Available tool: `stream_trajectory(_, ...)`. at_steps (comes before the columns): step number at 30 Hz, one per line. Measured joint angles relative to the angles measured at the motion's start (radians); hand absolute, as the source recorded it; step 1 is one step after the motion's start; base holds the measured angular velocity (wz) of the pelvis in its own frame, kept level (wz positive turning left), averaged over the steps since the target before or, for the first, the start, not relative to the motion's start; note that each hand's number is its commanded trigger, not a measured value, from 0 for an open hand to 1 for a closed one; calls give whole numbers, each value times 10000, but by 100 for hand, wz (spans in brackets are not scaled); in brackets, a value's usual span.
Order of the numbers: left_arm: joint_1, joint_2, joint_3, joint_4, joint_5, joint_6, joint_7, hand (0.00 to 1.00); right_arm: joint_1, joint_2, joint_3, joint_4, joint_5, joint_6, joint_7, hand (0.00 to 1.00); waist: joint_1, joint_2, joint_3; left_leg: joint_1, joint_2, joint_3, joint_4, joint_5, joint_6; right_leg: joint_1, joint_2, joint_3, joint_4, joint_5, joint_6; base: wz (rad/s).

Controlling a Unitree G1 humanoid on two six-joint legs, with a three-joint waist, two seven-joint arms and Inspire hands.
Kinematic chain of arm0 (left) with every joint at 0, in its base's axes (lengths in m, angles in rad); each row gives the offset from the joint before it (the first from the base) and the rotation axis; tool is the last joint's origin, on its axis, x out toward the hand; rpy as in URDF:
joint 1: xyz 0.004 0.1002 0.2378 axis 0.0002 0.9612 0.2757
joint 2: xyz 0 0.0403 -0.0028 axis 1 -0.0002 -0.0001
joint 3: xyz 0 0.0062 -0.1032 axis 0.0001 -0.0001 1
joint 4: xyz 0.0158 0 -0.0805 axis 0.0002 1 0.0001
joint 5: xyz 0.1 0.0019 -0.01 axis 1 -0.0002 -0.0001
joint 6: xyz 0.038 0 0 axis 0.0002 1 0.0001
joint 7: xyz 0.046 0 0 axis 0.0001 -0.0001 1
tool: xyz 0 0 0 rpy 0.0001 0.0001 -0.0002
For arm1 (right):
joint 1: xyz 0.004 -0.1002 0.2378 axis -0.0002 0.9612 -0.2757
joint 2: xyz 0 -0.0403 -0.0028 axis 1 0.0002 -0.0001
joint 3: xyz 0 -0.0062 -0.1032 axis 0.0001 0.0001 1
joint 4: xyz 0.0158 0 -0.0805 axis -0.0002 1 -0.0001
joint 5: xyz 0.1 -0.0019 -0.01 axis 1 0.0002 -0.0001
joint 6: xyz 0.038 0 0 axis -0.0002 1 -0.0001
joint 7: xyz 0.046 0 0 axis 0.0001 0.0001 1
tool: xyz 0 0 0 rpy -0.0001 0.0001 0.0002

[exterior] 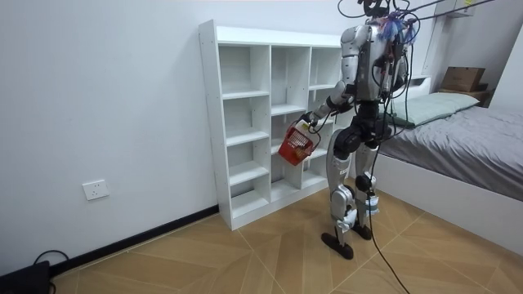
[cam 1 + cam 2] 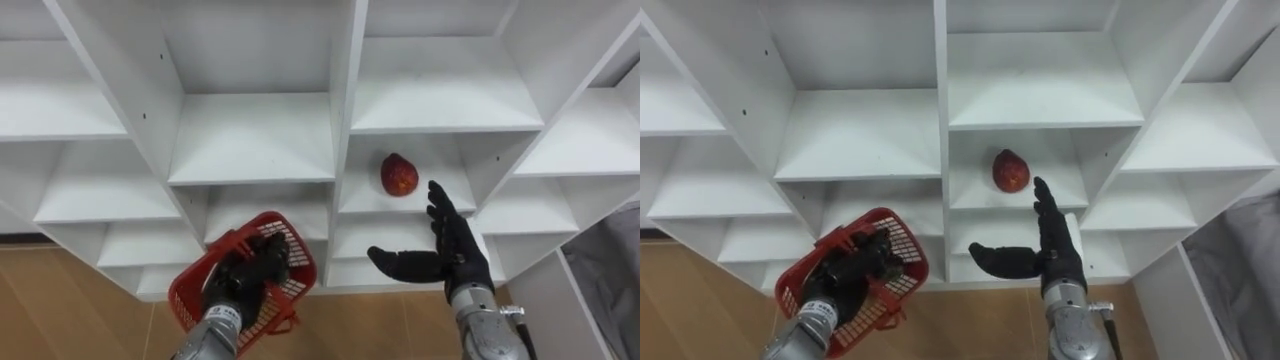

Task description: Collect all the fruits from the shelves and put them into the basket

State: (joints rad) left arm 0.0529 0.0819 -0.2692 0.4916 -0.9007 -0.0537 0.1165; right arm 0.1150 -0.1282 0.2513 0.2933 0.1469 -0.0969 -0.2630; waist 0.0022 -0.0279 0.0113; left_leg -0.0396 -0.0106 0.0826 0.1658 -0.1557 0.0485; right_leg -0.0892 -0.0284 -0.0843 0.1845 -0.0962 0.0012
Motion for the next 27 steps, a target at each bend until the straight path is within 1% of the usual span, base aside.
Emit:
stream_trajectory(5,10,50,2,1,-16,34,94,100,10,-10,-73,12,33,5,-355,0,-14,-15,-2,-15,-1,-38,-12,0,0,-1,-5,-1,-11,-7,7,0)
stream_trajectory(9,134,161,9,-2,-20,74,93,100,-156,-73,-197,321,310,29,-550,0,-39,-26,-9,-24,-5,-42,-9,1,1,14,-10,-9,-12,-11,14,0)
stream_trajectory(14,252,262,76,-3,-13,117,95,100,-366,-288,-392,901,737,85,-667,0,18,-47,-15,-34,-4,-37,-5,1,1,2,-19,-46,-3,-18,13,0)
stream_trajectory(15,274,263,214,-3,-73,123,91,100,-397,-355,-404,903,929,101,-788,0,43,-58,-10,-73,-3,-37,5,1,1,-25,-20,-47,-1,-21,11,0)
stream_trajectory(17,277,267,480,-1,-113,145,90,100,-511,-434,-422,1029,1172,101,-950,0,48,-123,-50,-175,0,-43,31,2,0,-135,-20,-55,10,-20,9,0)
stream_trajectory(19,301,296,757,49,-76,180,71,100,-774,-581,-446,1552,1429,118,-1054,0,82,-218,-89,-223,6,-70,60,5,-2,-156,-19,-75,17,-15,3,2)
stream_trajectory(21,303,333,919,122,-75,214,69,100,-1006,-766,-462,1924,1440,137,-1115,0,98,-279,-88,-275,3,-81,77,4,-1,-183,-28,-108,13,-15,3,6)
stream_trajectory(22,303,444,903,122,-65,264,67,100,-1149,-878,-463,2106,1439,185,-1200,0,95,-316,-91,-360,-1,-145,104,3,-2,-218,-35,-179,11,-15,3,11)
stream_trajectory(23,301,487,903,122,-36,285,63,100,-1194,-948,-466,2107,1436,259,-1246,0,95,-333,-89,-405,-2,-176,121,3,-2,-245,-41,-222,15,-15,3,18)
stream_trajectory(24,301,549,907,125,3,326,59,100,-1312,-1085,-496,2129,1439,335,-1267,0,62,-341,-91,-542,-10,-336,219,1,-2,-311,-55,-338,15,-12,-1,24)
stream_trajectory(25,303,575,902,217,3,344,-6,100,-1472,-1157,-644,2277,1453,338,-1264,0,47,-338,-88,-620,-14,-434,270,1,-3,-331,-78,-519,17,-6,-9,24)
stream_trajectory(27,361,621,894,339,20,381,-47,100,-1763,-1215,-831,2622,1542,340,-1281,0,91,-331,-84,-656,-5,-527,314,-6,-15,-326,-81,-678,48,-6,-11,16)
